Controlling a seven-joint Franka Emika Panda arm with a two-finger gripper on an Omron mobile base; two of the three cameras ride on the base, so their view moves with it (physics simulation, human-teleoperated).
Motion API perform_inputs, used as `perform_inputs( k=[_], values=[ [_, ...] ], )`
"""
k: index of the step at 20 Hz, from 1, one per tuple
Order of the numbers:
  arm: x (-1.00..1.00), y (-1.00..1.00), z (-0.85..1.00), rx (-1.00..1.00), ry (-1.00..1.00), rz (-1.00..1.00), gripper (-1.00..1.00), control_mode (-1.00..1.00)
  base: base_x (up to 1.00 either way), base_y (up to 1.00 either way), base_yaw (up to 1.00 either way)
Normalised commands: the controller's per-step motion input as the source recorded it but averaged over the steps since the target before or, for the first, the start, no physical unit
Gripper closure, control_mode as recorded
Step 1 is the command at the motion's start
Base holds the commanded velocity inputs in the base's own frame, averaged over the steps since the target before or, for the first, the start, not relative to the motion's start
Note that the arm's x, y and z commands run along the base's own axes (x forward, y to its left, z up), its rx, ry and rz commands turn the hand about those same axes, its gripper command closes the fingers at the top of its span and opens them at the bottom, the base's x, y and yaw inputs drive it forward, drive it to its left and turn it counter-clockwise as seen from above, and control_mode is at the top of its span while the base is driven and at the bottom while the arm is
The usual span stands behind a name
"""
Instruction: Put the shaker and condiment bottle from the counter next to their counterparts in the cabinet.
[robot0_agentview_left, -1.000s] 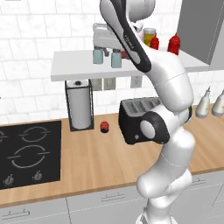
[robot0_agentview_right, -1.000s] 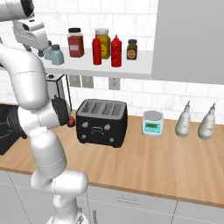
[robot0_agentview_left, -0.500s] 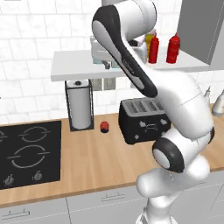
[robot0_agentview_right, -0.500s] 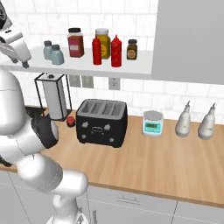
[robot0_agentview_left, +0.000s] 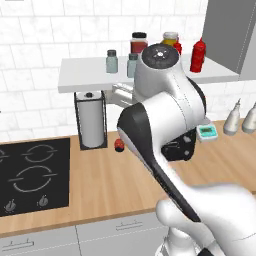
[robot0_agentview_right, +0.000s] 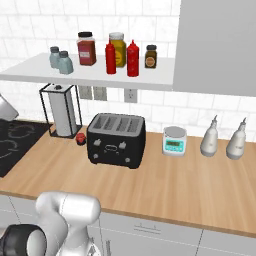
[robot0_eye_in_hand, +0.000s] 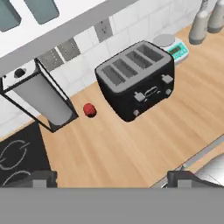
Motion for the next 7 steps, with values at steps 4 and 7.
perform_inputs(
  k=[4, 7],
  values=[
    [-0.30, 0.00, -0.09, 0.05, -0.02, -0.04, -1.00, -1.00, 0.00, 0.00, 0.00],
    [0.00, 0.00, 0.00, 0.00, 0.00, 0.00, -1.00, -1.00, 0.00, 0.00, 0.00]
  ],
)
